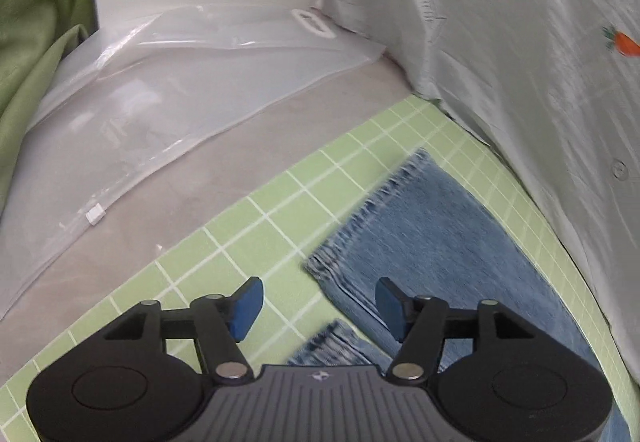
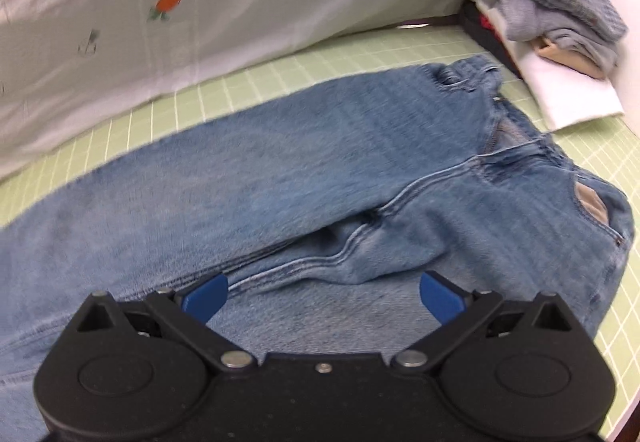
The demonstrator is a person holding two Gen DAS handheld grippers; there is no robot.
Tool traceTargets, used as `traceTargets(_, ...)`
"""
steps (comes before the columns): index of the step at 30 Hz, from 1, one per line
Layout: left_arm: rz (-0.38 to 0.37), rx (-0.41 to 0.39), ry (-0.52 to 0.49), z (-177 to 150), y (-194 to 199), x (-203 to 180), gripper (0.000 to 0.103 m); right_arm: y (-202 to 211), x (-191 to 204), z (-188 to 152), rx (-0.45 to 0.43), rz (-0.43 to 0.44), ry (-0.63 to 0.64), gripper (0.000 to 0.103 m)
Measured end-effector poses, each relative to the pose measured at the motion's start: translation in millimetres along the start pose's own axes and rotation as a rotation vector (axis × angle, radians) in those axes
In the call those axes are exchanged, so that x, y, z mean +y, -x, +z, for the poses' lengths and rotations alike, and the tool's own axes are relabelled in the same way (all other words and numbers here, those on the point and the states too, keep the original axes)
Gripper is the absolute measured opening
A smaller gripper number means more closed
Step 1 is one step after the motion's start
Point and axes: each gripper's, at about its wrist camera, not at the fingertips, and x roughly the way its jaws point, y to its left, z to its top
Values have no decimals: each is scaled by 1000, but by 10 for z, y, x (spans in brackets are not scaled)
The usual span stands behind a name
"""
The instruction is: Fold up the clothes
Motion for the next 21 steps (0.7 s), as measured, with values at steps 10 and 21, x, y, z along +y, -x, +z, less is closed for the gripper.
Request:
traceTargets(10,-52,41,-205,-978,448,-776,85,265,-671,-403,20,26,-100,103)
traceTargets(21,-21,160,-213,-1933,574,-1045,86,28,-2114,-546,65,15,-452,101)
